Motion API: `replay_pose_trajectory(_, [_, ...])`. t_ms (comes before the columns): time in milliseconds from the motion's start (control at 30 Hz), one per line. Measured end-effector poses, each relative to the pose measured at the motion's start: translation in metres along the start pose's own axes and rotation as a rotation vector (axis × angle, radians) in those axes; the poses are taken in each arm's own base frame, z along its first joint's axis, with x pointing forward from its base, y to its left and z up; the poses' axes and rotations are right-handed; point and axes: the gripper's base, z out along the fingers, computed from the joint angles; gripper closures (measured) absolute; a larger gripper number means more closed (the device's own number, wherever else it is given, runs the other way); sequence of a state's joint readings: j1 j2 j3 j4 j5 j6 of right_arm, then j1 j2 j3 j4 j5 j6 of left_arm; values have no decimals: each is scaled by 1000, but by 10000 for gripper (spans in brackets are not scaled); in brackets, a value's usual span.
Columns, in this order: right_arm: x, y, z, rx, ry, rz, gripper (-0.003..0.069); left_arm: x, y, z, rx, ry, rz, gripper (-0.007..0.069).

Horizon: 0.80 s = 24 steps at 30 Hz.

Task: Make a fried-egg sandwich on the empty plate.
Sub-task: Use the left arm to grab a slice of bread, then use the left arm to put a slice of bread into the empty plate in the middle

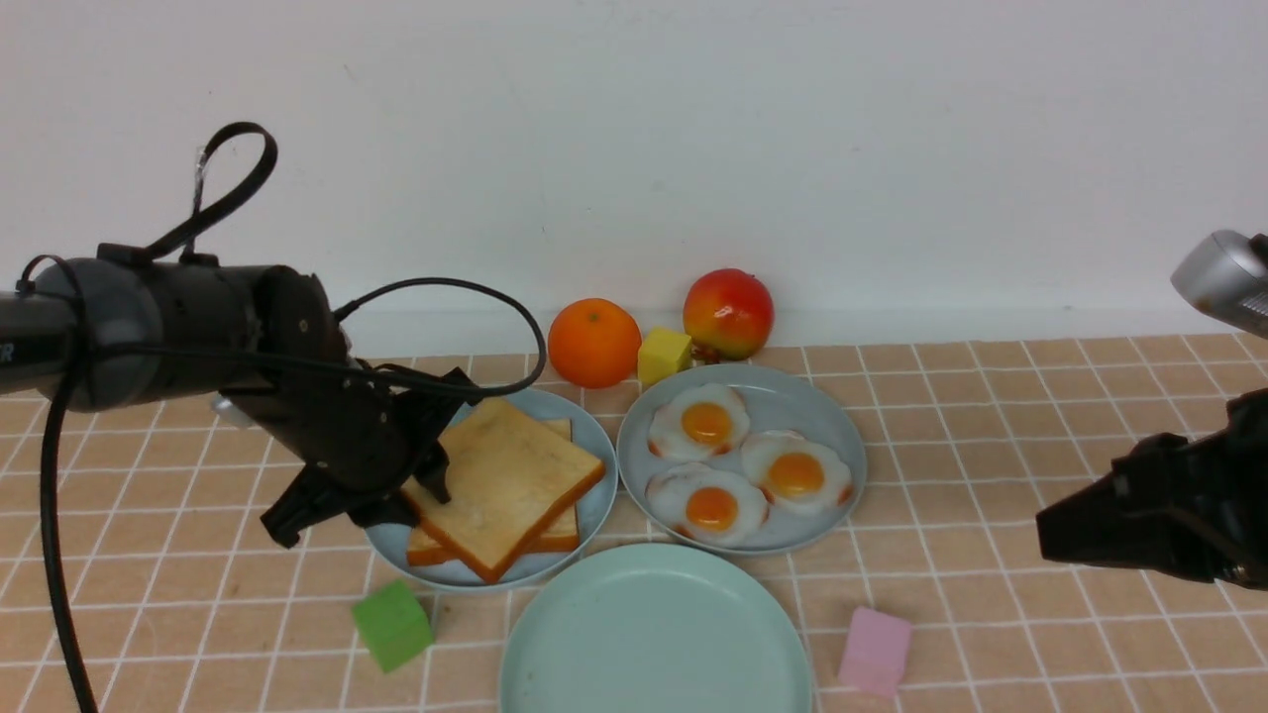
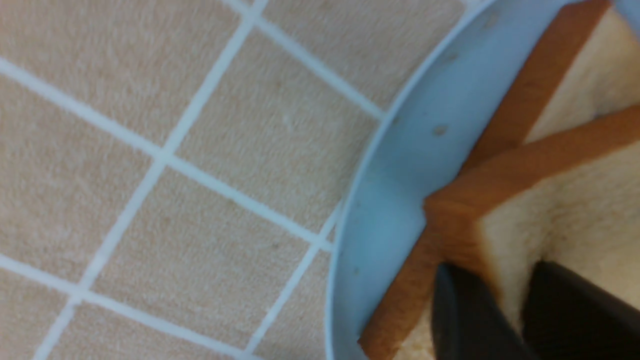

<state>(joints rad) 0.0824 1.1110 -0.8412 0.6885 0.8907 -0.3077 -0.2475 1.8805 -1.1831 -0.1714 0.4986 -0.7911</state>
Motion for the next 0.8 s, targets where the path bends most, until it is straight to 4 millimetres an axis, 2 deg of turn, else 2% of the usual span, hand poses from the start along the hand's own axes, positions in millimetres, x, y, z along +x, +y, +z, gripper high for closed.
replay_pose_trajectory(100, [0, 0, 0, 0, -1, 0, 418, -2, -2, -7, 10, -18, 18, 538])
replay_pose_trajectory(400, [0, 0, 0, 0, -1, -1, 418, -3, -9, -31, 64, -53, 118, 574])
replay_pose_trajectory(633, [0, 0, 0, 1, -3, -1, 418, 10, -23, -74, 235, 6, 429, 577])
replay_pose_trajectory(733, [-1, 0, 0, 5, -14, -1, 418, 24, -28, -80, 343, 110, 597, 577])
replay_pose_trajectory(800, [-2, -1, 0, 9, -27, -1, 418, 36, -27, -76, 416, 209, 684, 577])
